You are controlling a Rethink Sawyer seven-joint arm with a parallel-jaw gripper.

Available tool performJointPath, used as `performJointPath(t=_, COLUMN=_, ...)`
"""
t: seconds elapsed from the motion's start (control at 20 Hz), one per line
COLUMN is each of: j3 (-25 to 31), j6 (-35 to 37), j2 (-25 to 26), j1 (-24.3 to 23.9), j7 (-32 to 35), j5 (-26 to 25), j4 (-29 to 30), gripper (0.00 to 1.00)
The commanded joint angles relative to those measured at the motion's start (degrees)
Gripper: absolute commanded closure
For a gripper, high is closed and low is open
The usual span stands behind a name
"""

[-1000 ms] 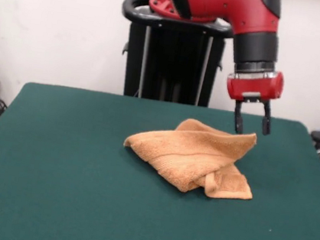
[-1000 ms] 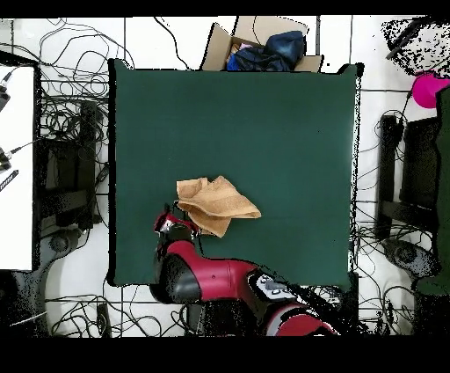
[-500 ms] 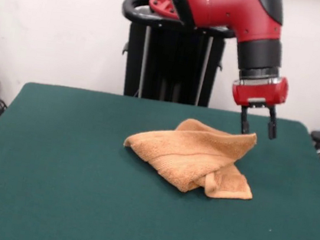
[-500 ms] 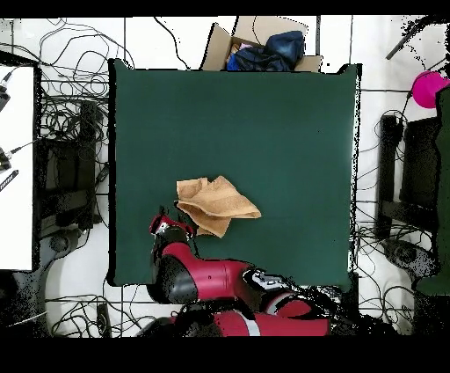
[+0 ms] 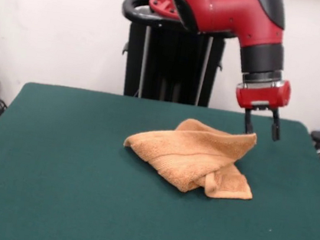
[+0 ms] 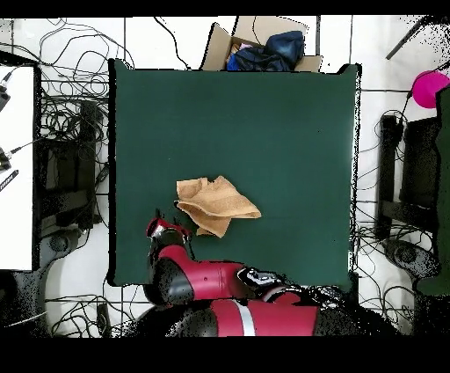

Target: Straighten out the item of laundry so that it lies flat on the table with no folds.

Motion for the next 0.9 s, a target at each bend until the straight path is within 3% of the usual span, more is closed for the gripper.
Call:
performJointPath(t=0.05, j3=1.0, j6=-5.1, j2=0.4, j1=1.4, j7=12.1, j5=3.0, j4=-6.2, gripper=0.0)
performJointPath(t=0.3, j3=1.5, j6=-4.1, j2=-3.7, j1=-0.6, j7=13.0, j5=3.6, j4=-3.9, gripper=0.0)
performJointPath(t=0.5, j3=-5.0, j6=0.5, j2=-7.3, j1=2.2, j7=6.2, j5=5.7, j4=-4.4, gripper=0.0)
performJointPath(t=0.9, j3=-8.8, j6=2.3, j2=-5.4, j1=4.3, j7=3.4, j5=6.9, j4=-6.7, gripper=0.0)
